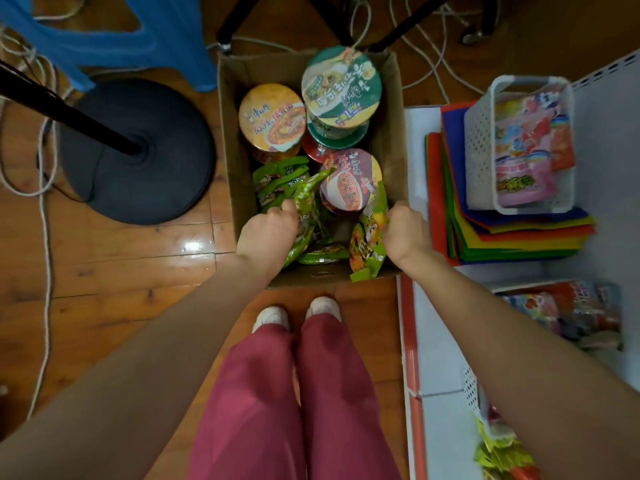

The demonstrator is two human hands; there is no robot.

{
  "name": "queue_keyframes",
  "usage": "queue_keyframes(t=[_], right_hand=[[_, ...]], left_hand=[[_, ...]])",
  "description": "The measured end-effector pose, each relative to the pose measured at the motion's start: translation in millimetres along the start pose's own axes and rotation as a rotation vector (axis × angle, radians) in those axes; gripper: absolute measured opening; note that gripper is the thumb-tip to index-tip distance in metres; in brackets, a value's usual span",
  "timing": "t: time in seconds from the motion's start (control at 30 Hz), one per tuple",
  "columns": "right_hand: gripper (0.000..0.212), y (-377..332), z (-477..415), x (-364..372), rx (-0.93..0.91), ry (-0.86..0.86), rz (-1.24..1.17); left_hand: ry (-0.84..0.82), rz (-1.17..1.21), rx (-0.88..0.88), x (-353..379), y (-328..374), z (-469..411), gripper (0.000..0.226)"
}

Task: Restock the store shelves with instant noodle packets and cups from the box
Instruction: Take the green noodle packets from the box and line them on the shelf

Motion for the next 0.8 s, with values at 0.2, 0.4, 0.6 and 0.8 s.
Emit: queue_keyframes(t=[0.2,0.4,0.6,0.8], right_hand=[[0.023,-32,64,-68,-0.138,0.037,0.041],[0.023,-68,139,-149,-0.229,0.055,0.061],[0.012,-99,213,-229,-0.347,0.1,-0.082],[0.014,-119,296,-312,-0.512,0.172,-0.287]], left_hand=[[0.247,-0.053,-0.012,-92,-26,57,0.044],[0.453,0.021,-0.143,-205,-57,109,0.033],[0.66,0.457,-0.104,-314,-79,162,0.017],[0.757,0.619,-0.057,-403,-94,204,0.018]])
Point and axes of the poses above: each hand's wrist, its own z-axis away from the middle knuckle, its own x-axis out of the palm, y = z × x, the point moved 3 cm from there along -z, towards the middle knuckle, and after that the axes turned 13 degrees about -z, right-handed, at the moved point
